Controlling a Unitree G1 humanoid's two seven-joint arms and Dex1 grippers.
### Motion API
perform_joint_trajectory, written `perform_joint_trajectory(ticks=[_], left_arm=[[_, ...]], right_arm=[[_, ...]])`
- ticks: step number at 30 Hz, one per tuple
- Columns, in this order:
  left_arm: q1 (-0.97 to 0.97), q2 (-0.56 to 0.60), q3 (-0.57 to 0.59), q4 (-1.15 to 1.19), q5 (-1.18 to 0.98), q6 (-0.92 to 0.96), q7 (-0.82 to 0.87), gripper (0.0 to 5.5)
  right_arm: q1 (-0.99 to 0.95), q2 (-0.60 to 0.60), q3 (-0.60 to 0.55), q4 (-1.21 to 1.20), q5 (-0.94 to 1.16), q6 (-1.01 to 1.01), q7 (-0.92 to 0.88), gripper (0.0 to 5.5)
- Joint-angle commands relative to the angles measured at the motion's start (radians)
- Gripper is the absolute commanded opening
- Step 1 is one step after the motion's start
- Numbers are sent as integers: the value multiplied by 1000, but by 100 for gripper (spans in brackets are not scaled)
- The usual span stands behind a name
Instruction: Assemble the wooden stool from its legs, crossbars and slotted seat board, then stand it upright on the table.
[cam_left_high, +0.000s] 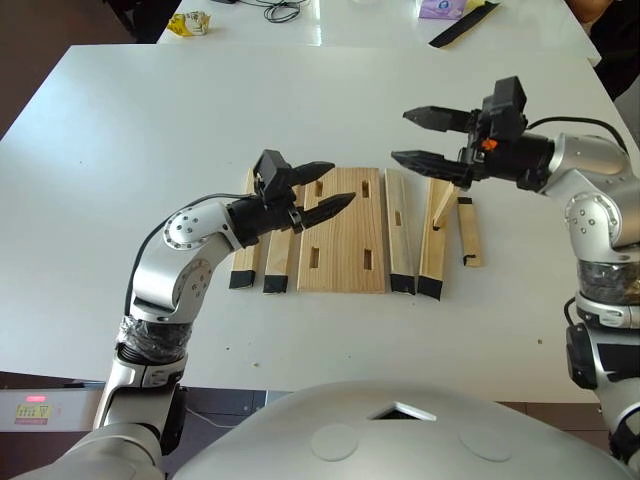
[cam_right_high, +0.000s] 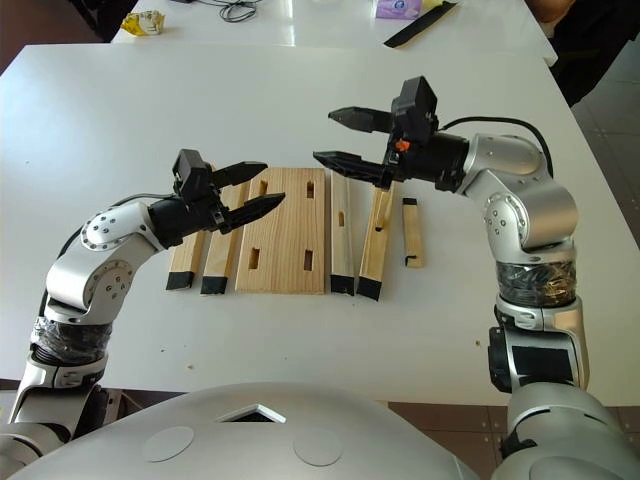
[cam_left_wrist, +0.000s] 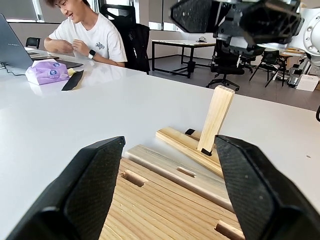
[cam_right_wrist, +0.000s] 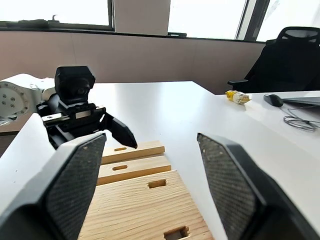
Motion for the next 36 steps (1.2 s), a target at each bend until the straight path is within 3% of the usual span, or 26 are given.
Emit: perform_joint_trajectory(ticks=[1,6,12,17,25,29,33,36], left_arm=[[-12,-4,1,4,9,-2,4,333],[-10,-7,5,7,8,-1,8,333],[-14,-12,4,14,9,0,6,333],[-13,-9,11,11,5,4,2,333],[10,-16,17,-10,3,7,20,333],[34,-23,25,-25,3,4,41,333],[54,-28,29,-36,4,1,56,333],[65,-22,28,-33,14,-8,55,333]], right_arm=[[-61,23,-36,24,47,38,-28,336],[-18,35,-20,32,53,59,-29,336],[136,17,107,229,-143,-118,15,336],[147,21,88,272,-143,-168,12,336],[67,41,-66,-26,113,60,-131,336],[-8,27,-211,-206,498,293,-301,336],[62,-68,-282,-340,842,403,-368,336],[240,-230,-246,-423,758,512,-278,336]])
